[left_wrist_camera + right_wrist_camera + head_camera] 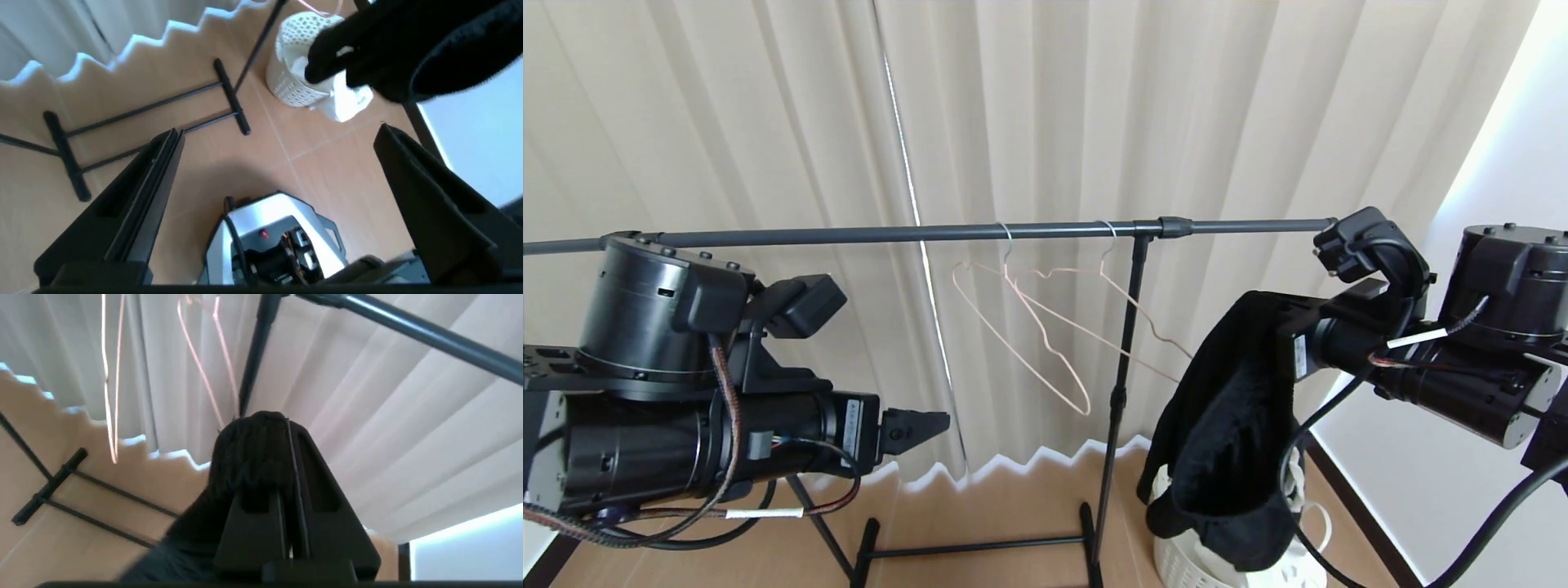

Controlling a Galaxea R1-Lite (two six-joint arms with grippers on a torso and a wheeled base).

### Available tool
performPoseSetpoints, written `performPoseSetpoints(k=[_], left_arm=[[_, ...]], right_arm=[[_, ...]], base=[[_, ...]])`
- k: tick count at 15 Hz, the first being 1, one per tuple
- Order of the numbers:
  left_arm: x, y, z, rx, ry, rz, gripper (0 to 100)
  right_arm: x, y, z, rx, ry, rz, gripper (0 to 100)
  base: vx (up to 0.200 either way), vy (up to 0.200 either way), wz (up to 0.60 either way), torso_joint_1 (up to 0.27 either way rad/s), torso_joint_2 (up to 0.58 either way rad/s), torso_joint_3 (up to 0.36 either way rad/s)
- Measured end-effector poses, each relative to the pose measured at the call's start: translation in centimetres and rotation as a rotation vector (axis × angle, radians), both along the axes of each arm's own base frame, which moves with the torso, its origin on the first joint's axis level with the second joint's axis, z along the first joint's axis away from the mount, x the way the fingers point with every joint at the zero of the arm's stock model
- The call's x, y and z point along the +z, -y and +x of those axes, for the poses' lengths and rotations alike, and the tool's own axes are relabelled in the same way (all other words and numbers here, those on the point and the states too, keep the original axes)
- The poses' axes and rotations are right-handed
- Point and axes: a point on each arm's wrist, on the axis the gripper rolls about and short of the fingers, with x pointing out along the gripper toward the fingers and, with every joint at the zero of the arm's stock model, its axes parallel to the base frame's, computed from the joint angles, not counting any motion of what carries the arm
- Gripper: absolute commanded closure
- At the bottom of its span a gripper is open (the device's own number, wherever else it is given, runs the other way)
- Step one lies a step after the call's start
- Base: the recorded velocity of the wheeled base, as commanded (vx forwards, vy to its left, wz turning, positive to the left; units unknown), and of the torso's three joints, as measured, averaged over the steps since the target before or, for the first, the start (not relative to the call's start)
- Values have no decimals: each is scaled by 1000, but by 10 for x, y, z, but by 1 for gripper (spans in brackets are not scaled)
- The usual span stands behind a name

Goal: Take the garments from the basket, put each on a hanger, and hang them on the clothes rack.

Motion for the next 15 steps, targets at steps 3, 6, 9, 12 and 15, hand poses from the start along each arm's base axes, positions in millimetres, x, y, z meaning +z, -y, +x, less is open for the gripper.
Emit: performPoseSetpoints(k=[3,6,9,12,15], left_arm=[[5,13,22,46,32,27,0],[-1,34,63,114,45,80,0],[-5,56,106,163,72,94,0],[-17,70,129,182,66,98,0],[-25,78,140,197,52,84,0]], right_arm=[[4,11,-6,-21,24,-35,100],[1,19,-19,-30,27,-67,100],[-2,15,-36,4,28,-91,100],[-4,11,-50,-22,32,-107,100],[-4,10,-61,-31,48,-135,100]], base=[[0,0,0,0,0,0],[0,0,0,0,0,0],[0,0,0,0,0,0],[0,0,0,0,0,0],[0,0,0,0,0,0]])
